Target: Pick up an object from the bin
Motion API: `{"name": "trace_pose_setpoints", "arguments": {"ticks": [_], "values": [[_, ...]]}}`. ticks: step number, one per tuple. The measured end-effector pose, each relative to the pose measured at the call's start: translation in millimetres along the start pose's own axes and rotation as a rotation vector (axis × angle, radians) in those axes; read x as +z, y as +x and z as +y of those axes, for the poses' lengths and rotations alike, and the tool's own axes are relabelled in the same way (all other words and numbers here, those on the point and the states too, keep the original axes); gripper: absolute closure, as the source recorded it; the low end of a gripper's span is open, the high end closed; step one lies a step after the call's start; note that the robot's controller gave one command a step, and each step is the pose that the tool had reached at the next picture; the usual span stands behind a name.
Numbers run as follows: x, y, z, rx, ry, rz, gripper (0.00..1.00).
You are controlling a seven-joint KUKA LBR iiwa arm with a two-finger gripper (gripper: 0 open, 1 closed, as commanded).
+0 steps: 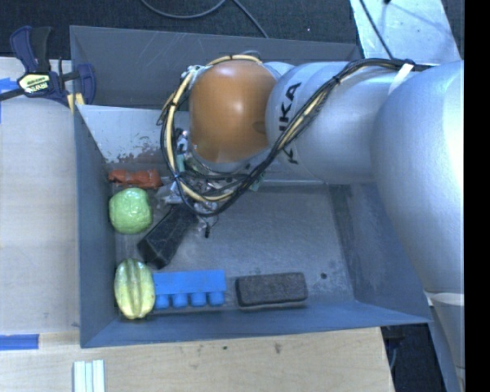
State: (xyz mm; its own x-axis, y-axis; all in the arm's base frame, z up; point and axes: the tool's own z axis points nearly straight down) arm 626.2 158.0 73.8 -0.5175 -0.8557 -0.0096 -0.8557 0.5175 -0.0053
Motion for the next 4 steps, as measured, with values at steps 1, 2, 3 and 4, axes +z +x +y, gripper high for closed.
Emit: {"name": "trace_pose_setpoints", "arguments": {"ticks": [1,2,3,4], "values": [[-6,0.5,0,0.045,-0.001,0.000,1.00],[-11,1.1,0,0.093,-0.002,0.001,1.00],[-15,0.9,0,0.106,-0.001,0.001,1.00],[-17,1.0,0,0.102,-0.001,0.000,1.00]]}}
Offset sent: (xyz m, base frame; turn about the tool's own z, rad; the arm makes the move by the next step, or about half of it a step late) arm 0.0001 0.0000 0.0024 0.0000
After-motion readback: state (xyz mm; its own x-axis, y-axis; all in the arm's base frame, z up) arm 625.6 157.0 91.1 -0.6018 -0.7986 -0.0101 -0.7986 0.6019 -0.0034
